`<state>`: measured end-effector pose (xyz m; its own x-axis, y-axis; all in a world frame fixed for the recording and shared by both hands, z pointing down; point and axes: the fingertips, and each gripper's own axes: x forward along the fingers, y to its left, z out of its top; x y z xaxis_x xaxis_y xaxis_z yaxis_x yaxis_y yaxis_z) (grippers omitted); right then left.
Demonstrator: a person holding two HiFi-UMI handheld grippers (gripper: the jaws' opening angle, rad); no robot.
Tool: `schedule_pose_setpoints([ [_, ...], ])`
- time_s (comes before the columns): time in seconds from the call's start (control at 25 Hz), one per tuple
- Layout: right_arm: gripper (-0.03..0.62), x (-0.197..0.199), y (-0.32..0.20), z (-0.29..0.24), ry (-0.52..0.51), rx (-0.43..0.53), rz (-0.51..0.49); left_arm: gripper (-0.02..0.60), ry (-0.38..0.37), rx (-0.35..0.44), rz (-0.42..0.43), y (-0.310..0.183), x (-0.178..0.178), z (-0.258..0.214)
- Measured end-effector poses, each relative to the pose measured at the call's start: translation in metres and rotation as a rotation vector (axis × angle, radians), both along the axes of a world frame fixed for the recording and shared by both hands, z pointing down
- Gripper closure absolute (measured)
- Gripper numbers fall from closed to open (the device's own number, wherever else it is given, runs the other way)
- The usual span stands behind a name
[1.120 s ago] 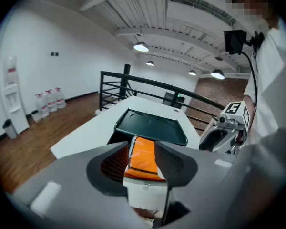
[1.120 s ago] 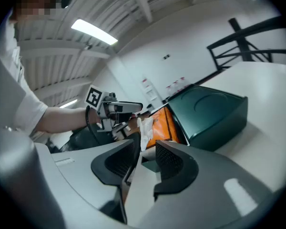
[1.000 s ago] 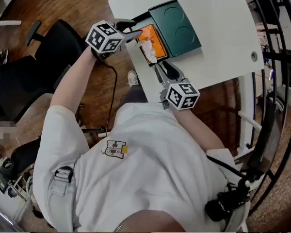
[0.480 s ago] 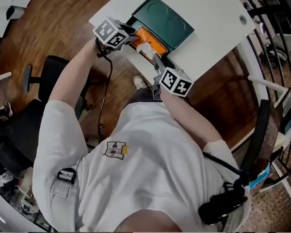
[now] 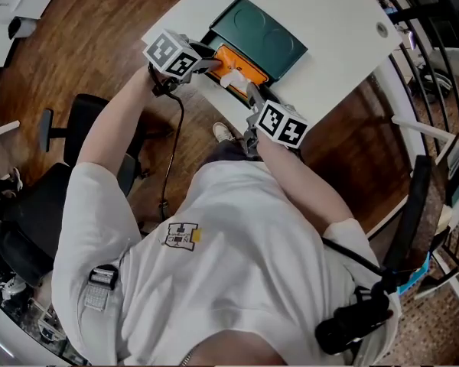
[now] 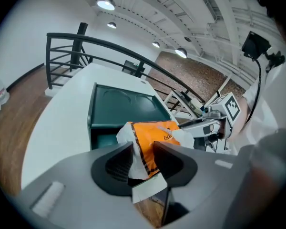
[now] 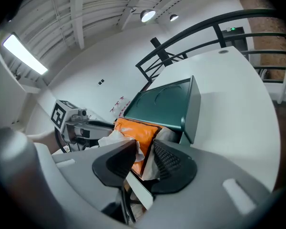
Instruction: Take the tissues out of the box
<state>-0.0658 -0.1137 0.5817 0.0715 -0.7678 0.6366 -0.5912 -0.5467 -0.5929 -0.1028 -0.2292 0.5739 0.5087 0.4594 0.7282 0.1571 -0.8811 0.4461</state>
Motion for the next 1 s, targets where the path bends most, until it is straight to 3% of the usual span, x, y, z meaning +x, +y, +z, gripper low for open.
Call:
schedule_pose_setpoints([
  [0.16,0.484,0.004,-0.007,-0.022,0.021,0.056,-0.04,0.442,0.067,0.017,-0.058,-0.002,-0.001,-0.026],
  [0.32,0.484,0.008,-0.001,-0.042,0.049,0.111,-0.145,0.442,0.157,0.066,-0.172,0.007,-0.001,-0.065],
  [0.6,0.488,0.017,0.005,-0.066,0.13,0.263,-0.401,0.442,0.219,0.124,-0.49,0.045,-0.033,-0.09],
  [0.8,0.491,0.07,0.057,-0.075,0.186,0.307,-0.599,0.442,0.235,0.153,-0.689,0.123,0.001,-0.092],
  [1.0,0.49,0.112,0.075,-0.066,0.25,0.256,-0.794,0.442,0.252,0.081,-0.937,0.166,0.032,-0.068],
])
